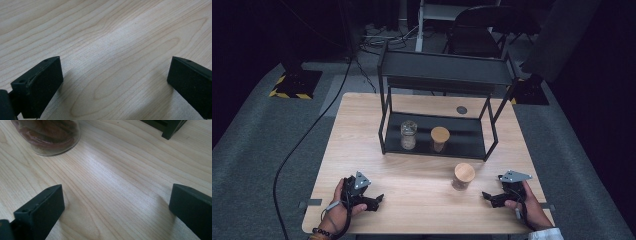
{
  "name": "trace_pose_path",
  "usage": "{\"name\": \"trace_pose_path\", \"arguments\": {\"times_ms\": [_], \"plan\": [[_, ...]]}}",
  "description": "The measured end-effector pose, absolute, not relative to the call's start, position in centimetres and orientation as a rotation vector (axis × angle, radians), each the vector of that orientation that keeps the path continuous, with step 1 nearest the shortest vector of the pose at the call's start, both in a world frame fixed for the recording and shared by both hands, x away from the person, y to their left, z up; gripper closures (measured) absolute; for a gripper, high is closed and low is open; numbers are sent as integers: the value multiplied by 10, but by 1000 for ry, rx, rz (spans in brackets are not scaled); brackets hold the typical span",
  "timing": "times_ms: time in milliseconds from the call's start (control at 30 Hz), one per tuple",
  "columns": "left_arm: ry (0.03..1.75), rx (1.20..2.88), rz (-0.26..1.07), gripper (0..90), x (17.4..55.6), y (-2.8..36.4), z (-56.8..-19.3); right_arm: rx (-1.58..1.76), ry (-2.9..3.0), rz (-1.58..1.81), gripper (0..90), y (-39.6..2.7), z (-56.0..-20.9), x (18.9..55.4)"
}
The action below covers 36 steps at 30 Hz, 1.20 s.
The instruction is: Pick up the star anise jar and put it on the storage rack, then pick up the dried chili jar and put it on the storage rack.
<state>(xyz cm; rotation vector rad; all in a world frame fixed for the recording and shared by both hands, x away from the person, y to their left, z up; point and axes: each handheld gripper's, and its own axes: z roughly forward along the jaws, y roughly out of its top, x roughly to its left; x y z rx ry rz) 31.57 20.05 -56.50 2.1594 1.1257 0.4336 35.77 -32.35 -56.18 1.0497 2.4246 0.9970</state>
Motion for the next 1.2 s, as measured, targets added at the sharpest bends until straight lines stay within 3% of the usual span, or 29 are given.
{"name": "trace_pose_path", "arguments": {"times_ms": [1200], "plan": [[1122, 2162, 432, 0, 316, 200, -565, 1047, 2447, 967, 1, -323, -560, 358]]}}
